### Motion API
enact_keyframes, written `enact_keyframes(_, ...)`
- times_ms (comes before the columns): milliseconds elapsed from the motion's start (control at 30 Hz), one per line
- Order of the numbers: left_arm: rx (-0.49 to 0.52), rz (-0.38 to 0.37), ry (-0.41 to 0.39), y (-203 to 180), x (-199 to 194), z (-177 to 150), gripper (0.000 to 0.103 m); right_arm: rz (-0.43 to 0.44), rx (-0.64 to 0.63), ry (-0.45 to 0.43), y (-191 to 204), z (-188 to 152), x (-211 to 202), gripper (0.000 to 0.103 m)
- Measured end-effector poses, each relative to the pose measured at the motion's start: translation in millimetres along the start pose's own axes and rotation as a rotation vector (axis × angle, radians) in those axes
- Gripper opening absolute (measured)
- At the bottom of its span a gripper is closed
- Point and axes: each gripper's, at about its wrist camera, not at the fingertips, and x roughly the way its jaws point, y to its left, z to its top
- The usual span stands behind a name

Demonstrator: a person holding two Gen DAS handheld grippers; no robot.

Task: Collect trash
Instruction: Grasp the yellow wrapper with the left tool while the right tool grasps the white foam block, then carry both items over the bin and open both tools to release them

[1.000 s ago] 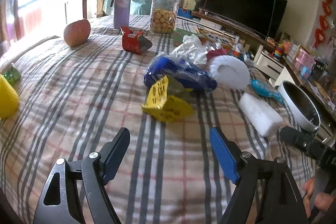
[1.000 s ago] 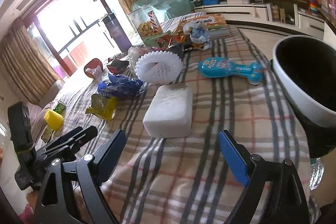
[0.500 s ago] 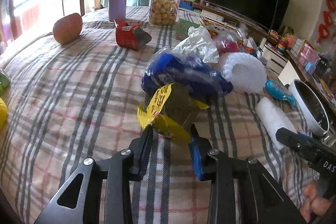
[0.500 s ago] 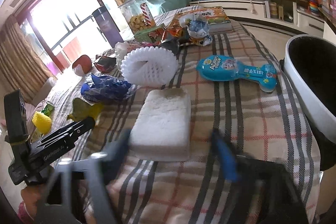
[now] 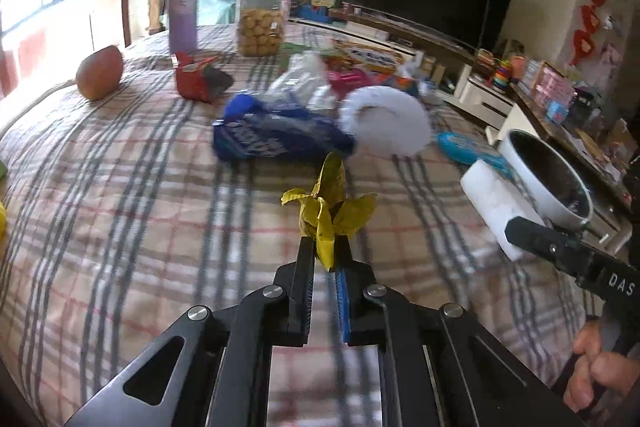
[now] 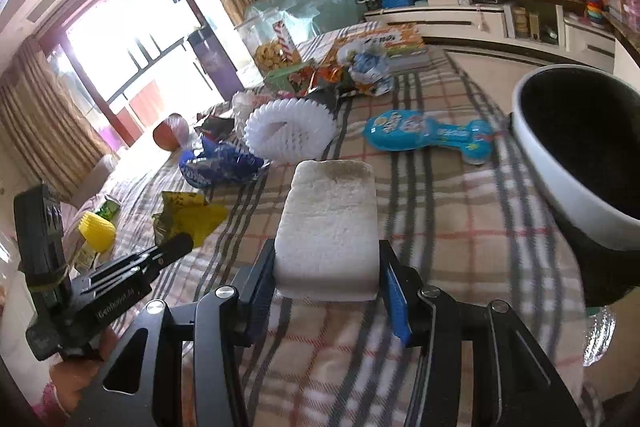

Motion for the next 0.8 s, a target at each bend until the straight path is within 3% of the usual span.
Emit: enact_keyframes(800, 0.142, -0.165, 0.005, -95.2, 8.6, 11.2, 0.007, -0.095, 0.109, -0.133, -67.1, 4.7, -77.1, 0.049)
